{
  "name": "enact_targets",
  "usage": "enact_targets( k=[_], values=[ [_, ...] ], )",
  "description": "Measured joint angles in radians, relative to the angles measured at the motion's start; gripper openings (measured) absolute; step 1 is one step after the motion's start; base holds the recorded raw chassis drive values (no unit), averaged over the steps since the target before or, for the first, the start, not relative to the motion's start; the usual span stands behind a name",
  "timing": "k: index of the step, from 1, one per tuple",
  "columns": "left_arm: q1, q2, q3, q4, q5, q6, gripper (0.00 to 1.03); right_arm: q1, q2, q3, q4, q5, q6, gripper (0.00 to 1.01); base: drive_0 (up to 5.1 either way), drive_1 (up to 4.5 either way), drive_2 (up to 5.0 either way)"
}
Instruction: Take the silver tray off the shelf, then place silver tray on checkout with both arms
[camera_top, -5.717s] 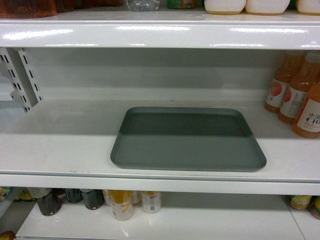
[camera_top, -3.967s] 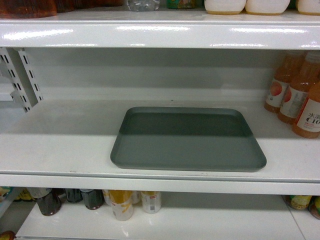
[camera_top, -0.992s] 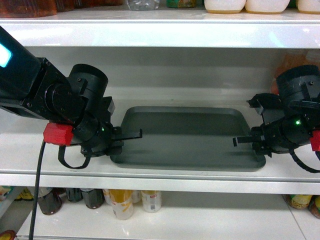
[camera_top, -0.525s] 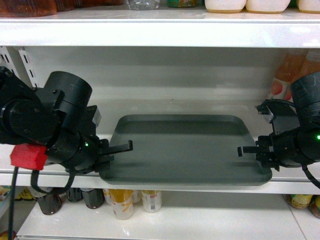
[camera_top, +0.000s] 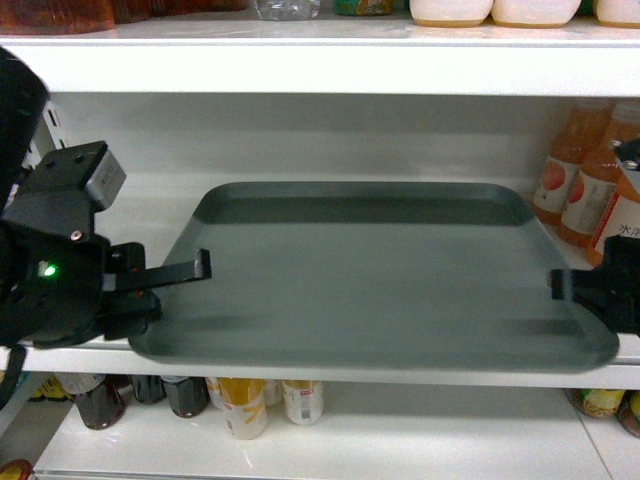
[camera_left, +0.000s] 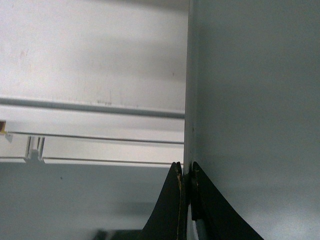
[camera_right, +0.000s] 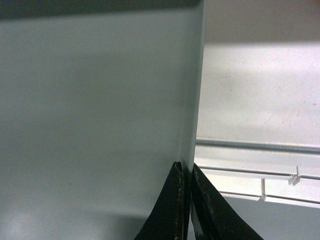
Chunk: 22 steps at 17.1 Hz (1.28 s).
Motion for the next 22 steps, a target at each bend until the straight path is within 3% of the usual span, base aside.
enact_targets(
  k=[4,8,22],
  values=[
    [-0.052,-0.204,-0.125,-0.055,-0.069,-0.027,0.03,-0.009,-0.204,-0.147,-0.015,-0.04,0.024,0.02,0.0,0.0,0.0],
    [-0.057,-0.225,-0.13,-0.054,-0.083,-0.032,0.03,-0.013,-0.208,-0.149,-0.012,-0.049,0.027,0.02,0.0,0.0,0.0],
    [-0.057,-0.225,-0.13,-0.052,-0.083,-0.034,0.03,-0.013,-0.207,-0.149,-0.014,-0.05,0.027,0.02,0.1,-4.15,4.4]
  ],
)
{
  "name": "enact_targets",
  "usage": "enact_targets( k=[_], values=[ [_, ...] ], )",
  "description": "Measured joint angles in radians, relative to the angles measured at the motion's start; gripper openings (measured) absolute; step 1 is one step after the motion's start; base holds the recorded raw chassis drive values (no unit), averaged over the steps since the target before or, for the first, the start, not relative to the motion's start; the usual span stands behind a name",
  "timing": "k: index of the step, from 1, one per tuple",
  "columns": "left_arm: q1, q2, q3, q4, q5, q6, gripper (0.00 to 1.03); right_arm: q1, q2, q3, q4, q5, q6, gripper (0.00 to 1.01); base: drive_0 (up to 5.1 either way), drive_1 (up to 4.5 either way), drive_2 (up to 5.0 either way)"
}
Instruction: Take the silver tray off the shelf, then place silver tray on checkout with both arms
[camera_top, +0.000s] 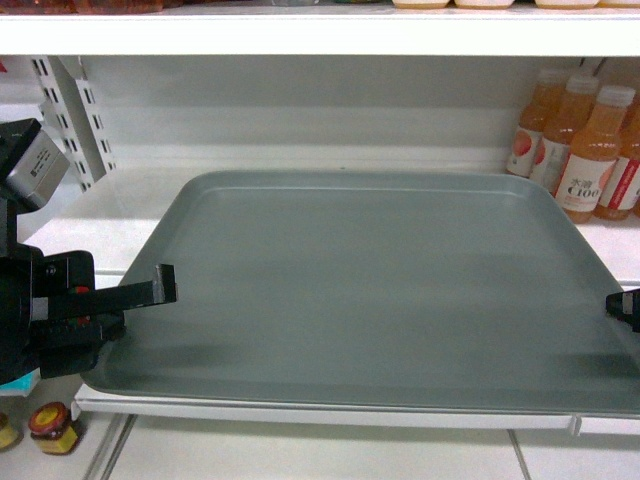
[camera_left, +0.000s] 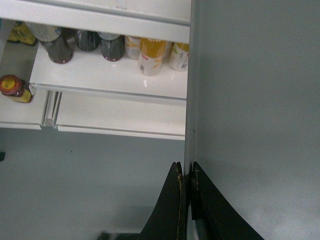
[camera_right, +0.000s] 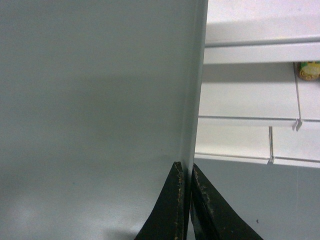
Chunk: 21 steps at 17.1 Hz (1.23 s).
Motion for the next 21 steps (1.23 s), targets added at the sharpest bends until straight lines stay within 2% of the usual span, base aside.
enact_targets(
  k=[21],
  values=[
    [0.0,0.0,0.0,-0.003,-0.002,-0.003,0.03,0.0,0.0,0.0,0.0,-0.001,0.007,0.02,0.1,-4.2,4.3]
  ],
)
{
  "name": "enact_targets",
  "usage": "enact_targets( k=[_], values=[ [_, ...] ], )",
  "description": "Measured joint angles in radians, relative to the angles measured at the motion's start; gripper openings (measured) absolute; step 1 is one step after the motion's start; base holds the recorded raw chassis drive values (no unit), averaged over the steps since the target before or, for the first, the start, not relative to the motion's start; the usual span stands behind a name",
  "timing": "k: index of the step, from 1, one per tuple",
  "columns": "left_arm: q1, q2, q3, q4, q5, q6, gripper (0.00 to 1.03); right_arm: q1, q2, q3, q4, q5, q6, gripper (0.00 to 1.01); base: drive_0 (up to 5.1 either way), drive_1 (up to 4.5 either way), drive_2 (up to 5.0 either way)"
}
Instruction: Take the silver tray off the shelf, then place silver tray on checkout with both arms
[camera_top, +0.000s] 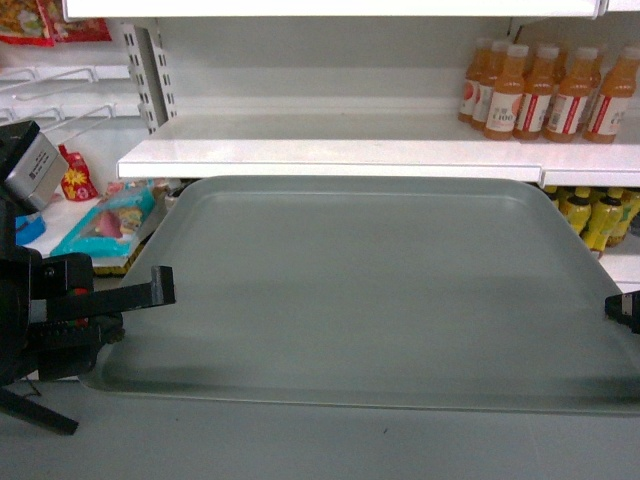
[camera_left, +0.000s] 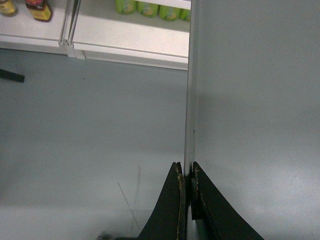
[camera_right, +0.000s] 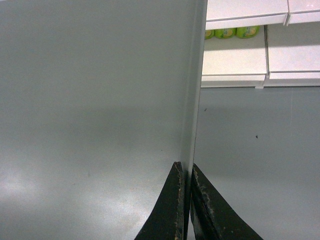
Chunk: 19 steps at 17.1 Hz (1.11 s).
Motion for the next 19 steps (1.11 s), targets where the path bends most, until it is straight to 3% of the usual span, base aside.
enact_targets(
  k=[19],
  values=[
    [0.0,0.001,0.0,0.0,0.0,0.0,0.03,0.0,0.0,0.0,-0.002,0.0,0.0,0.02,0.1,-4.21,4.3]
  ],
)
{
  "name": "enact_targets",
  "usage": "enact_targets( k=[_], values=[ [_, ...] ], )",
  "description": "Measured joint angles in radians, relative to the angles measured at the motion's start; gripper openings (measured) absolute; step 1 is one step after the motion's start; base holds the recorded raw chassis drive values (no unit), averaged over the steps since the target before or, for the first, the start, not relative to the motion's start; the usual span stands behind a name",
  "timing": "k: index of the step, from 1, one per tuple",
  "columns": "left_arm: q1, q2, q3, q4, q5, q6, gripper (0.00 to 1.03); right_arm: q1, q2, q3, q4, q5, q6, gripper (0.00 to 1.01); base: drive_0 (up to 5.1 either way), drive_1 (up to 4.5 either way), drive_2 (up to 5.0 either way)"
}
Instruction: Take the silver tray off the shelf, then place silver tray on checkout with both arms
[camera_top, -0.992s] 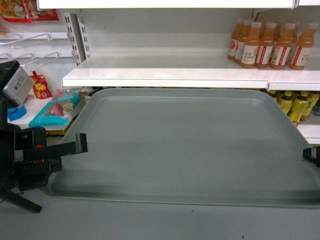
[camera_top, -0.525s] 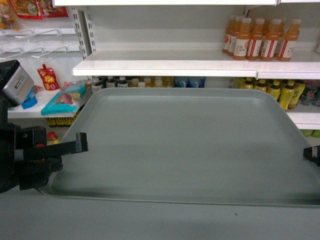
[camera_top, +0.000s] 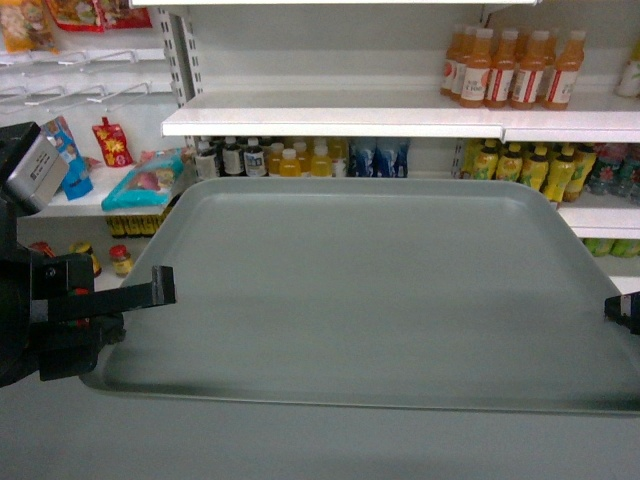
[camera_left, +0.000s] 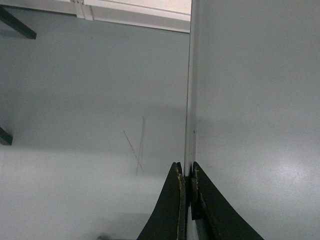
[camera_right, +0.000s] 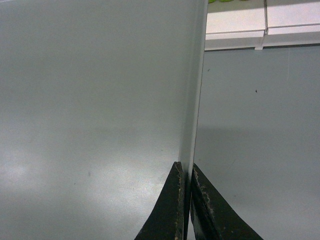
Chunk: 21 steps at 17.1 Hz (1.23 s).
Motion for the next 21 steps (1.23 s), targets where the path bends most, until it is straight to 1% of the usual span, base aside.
enact_targets(
  k=[21],
  values=[
    [0.0,-0.002,0.0,-0.003,-0.002,-0.001,0.03,0.0,0.0,0.0,-0.001,-0.002,0.006,0.02,0.0,-4.25,4.3]
  ],
)
